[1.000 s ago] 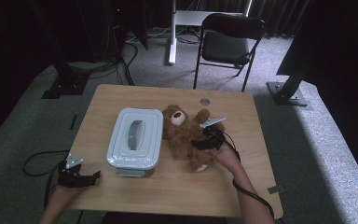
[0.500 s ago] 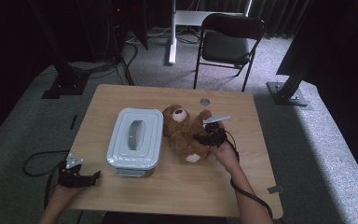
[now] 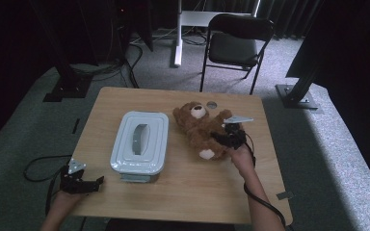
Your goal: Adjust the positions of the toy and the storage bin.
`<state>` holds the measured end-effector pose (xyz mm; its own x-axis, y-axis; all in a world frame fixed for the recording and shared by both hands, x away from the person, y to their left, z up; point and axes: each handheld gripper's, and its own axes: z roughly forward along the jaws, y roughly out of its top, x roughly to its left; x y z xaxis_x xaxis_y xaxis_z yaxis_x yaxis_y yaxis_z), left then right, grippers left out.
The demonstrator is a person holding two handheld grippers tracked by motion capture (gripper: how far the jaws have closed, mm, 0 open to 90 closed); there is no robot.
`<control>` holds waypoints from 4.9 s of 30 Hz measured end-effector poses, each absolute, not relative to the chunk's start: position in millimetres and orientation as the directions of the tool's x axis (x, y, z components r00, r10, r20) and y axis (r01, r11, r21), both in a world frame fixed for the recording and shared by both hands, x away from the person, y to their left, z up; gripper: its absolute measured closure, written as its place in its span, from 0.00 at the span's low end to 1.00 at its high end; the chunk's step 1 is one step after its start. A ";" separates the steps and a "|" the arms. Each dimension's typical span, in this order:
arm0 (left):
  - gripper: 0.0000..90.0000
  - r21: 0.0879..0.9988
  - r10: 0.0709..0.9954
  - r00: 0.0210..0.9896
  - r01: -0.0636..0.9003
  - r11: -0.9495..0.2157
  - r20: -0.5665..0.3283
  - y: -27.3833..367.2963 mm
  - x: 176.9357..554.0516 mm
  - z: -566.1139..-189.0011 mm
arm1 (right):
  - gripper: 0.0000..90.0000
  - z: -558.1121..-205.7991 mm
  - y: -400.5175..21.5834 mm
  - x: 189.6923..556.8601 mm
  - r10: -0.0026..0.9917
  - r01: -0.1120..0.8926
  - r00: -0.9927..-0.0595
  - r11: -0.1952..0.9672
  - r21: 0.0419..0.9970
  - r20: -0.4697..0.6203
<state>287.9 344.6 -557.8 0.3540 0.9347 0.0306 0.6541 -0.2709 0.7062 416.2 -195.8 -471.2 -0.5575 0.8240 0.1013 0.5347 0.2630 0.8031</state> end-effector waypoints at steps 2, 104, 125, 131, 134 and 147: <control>0.01 0.706 0.935 0.353 0.654 -0.270 0.030 344.6 287.9 -557.8 | 0.72 -467.7 -204.4 416.5 0.844 0.539 -0.527 0.237 0.808 0.103; 0.01 0.734 0.913 0.401 0.598 -0.322 0.074 306.3 344.6 -532.5 | 0.13 -489.8 -108.0 444.5 0.873 0.578 -0.458 0.149 0.802 0.168; 0.01 0.717 0.885 0.448 0.576 -0.394 0.127 274.3 349.2 -523.9 | 0.14 -525.9 -70.8 445.8 0.829 0.611 -0.538 0.255 0.749 0.157; 0.01 0.712 0.878 0.464 0.578 -0.398 0.114 262.2 347.7 -524.0 | 0.14 -523.9 -74.1 446.4 0.809 0.591 -0.566 0.264 0.762 0.159; 0.01 0.704 0.866 0.489 0.577 -0.414 0.108 251.8 345.7 -523.3 | 0.14 -523.0 -75.3 444.7 0.795 0.568 -0.593 0.298 0.767 0.130; 0.01 0.686 0.836 0.528 0.554 -0.471 0.147 216.6 340.3 -518.5 | 0.20 -523.9 -96.3 447.9 0.748 0.587 -0.630 0.283 0.759 0.208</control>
<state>340.3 216.6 -518.5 0.5279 0.8364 0.1475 0.5544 -0.4709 0.6862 447.9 -96.3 -523.9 -0.6303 0.7479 0.2081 0.5866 0.2832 0.7588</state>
